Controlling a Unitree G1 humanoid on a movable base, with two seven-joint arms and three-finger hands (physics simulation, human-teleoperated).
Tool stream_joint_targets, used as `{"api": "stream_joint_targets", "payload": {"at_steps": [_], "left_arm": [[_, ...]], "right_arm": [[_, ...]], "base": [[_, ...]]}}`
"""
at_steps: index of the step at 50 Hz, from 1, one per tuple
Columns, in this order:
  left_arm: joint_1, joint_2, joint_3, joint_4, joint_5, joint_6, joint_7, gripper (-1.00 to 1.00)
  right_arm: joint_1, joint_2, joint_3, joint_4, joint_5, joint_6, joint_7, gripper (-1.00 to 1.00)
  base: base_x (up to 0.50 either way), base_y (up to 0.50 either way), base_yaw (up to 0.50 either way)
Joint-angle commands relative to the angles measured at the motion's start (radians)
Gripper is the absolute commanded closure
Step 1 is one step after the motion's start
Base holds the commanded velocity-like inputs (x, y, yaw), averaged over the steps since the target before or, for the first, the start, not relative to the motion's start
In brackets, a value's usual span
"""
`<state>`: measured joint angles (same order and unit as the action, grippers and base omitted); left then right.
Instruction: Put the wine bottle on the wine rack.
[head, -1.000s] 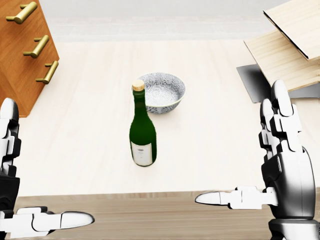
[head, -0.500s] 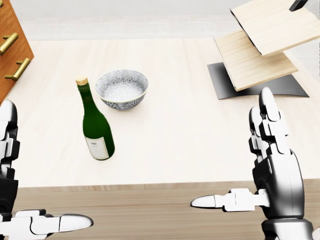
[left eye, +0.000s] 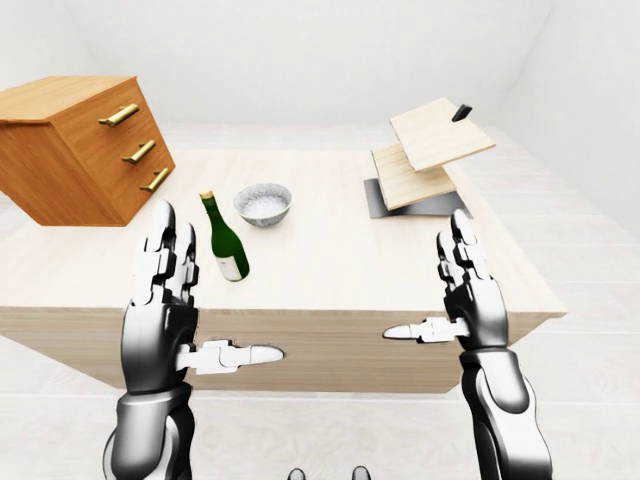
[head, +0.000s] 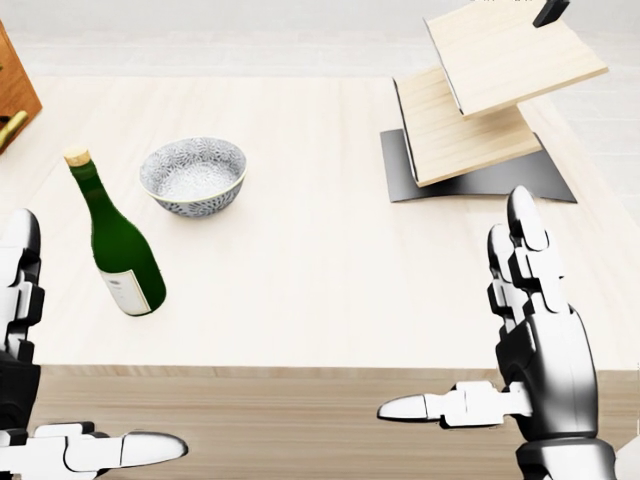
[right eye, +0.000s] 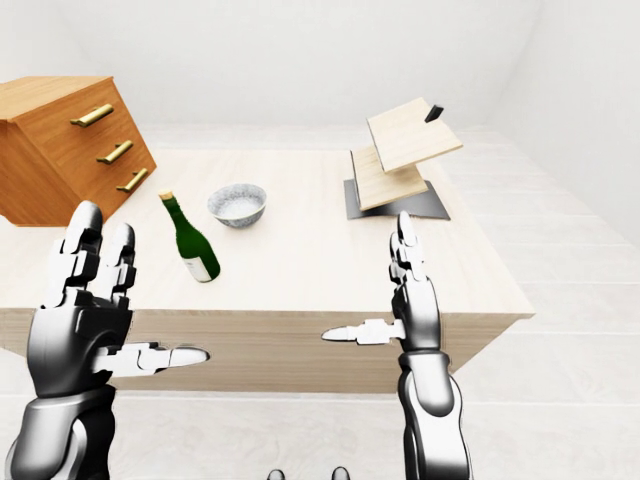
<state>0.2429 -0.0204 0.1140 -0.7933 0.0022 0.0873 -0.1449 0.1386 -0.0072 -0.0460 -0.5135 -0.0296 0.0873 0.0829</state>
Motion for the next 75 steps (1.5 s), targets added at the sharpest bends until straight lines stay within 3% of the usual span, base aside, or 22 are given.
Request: {"api": "stream_joint_targets", "payload": {"at_steps": [1,35,47,64,75], "left_arm": [[0.004,0.0,0.002,0.014,0.001,0.0,-0.001,-1.0],[0.008,0.001,-0.005,0.047,0.005,0.0,-0.001,-1.0],[0.009,0.002,-0.002,0.046,-0.001,0.0,-0.002,-1.0],[0.012,0.001,0.001,0.059,-0.002,0.0,-0.005,-1.0],[0.012,0.001,0.008,0.07,-0.006,0.0,-0.01,-1.0]], "right_arm": [[0.009,0.002,0.003,0.022,0.012,0.0,-0.002,-1.0],[-0.005,-0.003,0.007,0.052,0.018,0.0,-0.014,-1.0],[0.002,-0.003,0.022,0.04,0.023,0.0,0.007,-1.0],[-0.007,0.001,0.032,0.077,0.02,0.0,0.009,-1.0],[-0.018,0.001,0.042,0.066,0.026,0.0,0.006,-1.0]], "base": [[0.0,0.0,0.5],[0.0,0.0,0.49],[0.0,0.01,0.0],[0.46,-0.05,0.0],[0.01,0.0,0.0]]}}
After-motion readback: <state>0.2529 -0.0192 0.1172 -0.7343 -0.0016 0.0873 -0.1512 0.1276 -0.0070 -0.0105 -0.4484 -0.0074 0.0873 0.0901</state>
